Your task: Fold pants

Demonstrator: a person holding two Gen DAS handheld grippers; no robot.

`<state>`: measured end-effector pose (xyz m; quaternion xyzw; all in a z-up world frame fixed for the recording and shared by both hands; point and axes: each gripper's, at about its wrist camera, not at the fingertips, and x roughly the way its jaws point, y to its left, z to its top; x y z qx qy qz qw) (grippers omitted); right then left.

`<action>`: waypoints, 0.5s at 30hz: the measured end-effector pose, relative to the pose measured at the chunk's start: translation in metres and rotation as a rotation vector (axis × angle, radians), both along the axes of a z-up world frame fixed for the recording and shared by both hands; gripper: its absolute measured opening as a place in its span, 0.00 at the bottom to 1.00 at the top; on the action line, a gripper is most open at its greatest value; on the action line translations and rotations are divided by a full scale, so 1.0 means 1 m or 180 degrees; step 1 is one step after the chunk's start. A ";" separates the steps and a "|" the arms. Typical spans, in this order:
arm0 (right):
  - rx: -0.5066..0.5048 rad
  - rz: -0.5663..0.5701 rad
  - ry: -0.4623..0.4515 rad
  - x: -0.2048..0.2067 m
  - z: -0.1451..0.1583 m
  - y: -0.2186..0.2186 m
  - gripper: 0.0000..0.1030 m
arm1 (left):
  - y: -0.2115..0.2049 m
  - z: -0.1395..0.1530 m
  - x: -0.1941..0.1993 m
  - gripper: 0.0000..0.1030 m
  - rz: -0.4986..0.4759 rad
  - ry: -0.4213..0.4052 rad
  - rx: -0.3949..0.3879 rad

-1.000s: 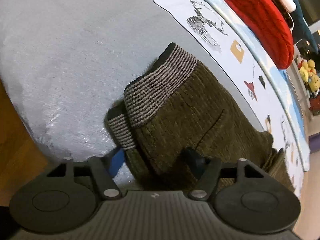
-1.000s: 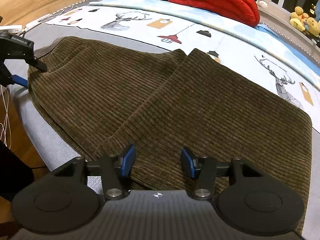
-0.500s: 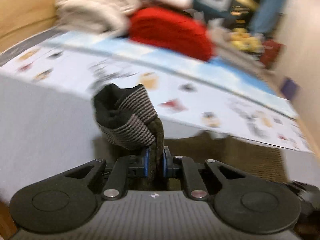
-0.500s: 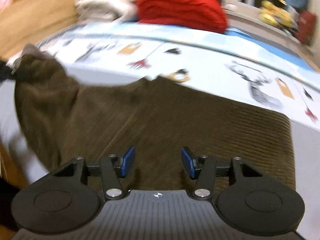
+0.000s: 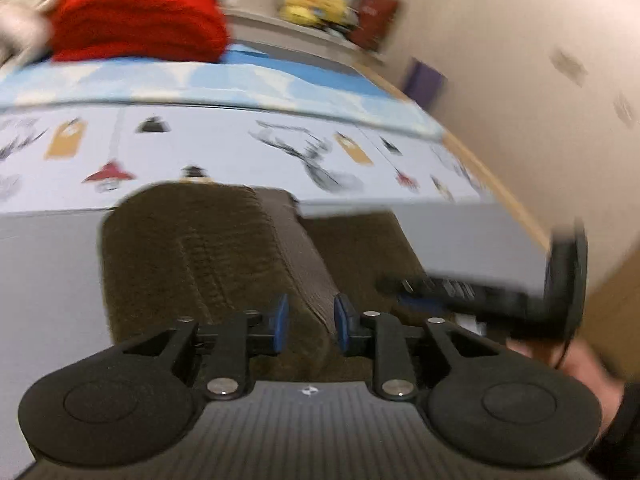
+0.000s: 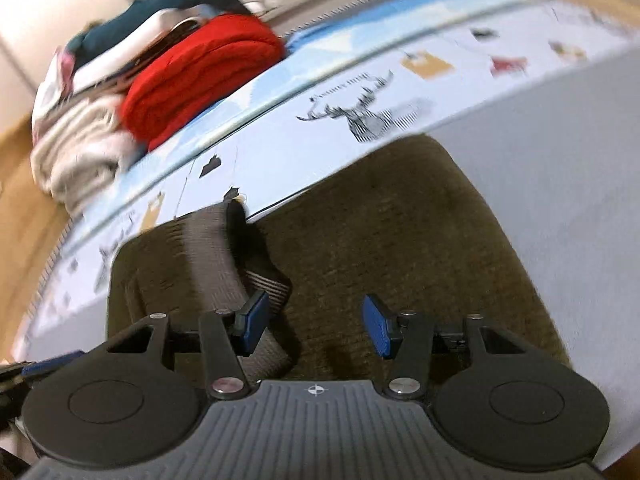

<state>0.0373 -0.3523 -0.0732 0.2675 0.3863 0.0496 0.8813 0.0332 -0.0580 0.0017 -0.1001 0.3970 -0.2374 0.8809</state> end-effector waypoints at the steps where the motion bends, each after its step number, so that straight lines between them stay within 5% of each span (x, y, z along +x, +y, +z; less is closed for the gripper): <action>1: 0.0087 -0.0003 0.0014 0.000 -0.002 -0.003 0.57 | 0.009 0.005 0.003 0.30 0.0086 -0.0019 0.0035; 4: 0.0306 0.0052 0.0065 0.004 -0.006 -0.003 0.73 | 0.026 0.017 0.014 0.36 0.0141 -0.0174 0.0345; 8: 0.0431 0.0209 0.0177 0.014 -0.012 0.012 0.81 | 0.052 0.016 0.025 0.41 0.0149 -0.0372 0.0759; 15: 0.0228 0.0285 0.0288 0.047 -0.022 0.045 0.83 | 0.082 -0.005 0.017 0.46 0.0492 -0.0286 0.0583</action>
